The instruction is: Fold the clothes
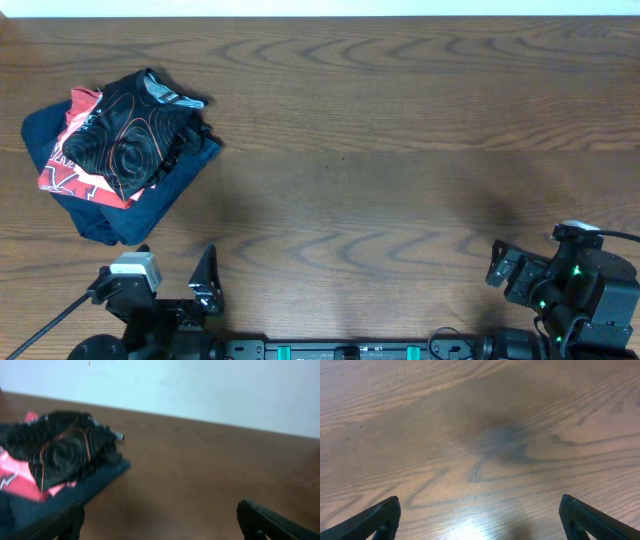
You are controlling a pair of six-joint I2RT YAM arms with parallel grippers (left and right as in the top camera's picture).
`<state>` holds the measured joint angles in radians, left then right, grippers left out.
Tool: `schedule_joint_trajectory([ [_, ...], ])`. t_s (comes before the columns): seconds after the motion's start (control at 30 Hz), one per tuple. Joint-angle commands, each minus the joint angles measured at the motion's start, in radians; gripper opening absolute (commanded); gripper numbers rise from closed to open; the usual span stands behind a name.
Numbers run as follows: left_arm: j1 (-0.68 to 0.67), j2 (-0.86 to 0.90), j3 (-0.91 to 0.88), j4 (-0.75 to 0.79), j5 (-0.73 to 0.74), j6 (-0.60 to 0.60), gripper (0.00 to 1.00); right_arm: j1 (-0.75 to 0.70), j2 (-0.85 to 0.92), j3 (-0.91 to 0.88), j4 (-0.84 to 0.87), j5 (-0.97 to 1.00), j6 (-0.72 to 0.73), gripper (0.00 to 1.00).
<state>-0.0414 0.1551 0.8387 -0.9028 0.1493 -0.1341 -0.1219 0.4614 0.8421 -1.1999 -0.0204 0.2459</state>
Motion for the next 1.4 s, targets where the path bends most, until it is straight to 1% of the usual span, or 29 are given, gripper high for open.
schedule_joint_trajectory([
  [0.0, -0.005, -0.003, -0.012, -0.039, -0.012, -0.009, 0.98, 0.019, -0.024, -0.008, 0.020, 0.016, 0.011, 0.99],
  [0.07, -0.005, -0.003, -0.012, -0.074, -0.012, -0.009, 0.98, 0.045, -0.051, -0.029, 0.073, 0.016, 0.005, 0.99],
  [0.2, -0.005, -0.003, -0.012, -0.149, -0.012, -0.009, 0.98, 0.109, -0.176, -0.154, 0.288, 0.016, -0.047, 0.99],
  [0.33, -0.005, -0.003, -0.012, -0.226, -0.012, -0.009, 0.98, 0.117, -0.360, -0.366, 0.557, 0.011, -0.053, 0.99],
  [0.43, -0.005, -0.003, -0.012, -0.257, -0.010, -0.010, 0.98, 0.116, -0.462, -0.507, 0.731, 0.011, -0.072, 0.99],
  [0.53, -0.005, -0.003, -0.012, -0.257, -0.009, -0.009, 0.98, 0.116, -0.447, -0.616, 0.924, 0.004, -0.119, 0.99],
  [0.67, -0.005, -0.003, -0.012, -0.257, -0.009, -0.009, 0.98, 0.116, -0.451, -0.749, 1.125, -0.006, -0.225, 0.99],
  [0.73, -0.005, -0.003, -0.012, -0.257, -0.009, -0.009, 0.98, 0.117, -0.451, -0.799, 1.162, -0.008, -0.235, 0.99],
  [0.8, -0.005, -0.003, -0.012, -0.257, -0.009, -0.009, 0.98, 0.117, -0.451, -0.836, 1.152, -0.014, -0.233, 0.99],
  [0.83, -0.005, -0.003, -0.012, -0.257, -0.009, -0.009, 0.98, 0.116, -0.449, -0.836, 1.122, -0.008, -0.232, 0.99],
  [1.37, -0.005, -0.003, -0.012, -0.257, -0.009, -0.009, 0.98, 0.116, -0.437, -0.836, 1.126, -0.006, -0.233, 0.99],
])
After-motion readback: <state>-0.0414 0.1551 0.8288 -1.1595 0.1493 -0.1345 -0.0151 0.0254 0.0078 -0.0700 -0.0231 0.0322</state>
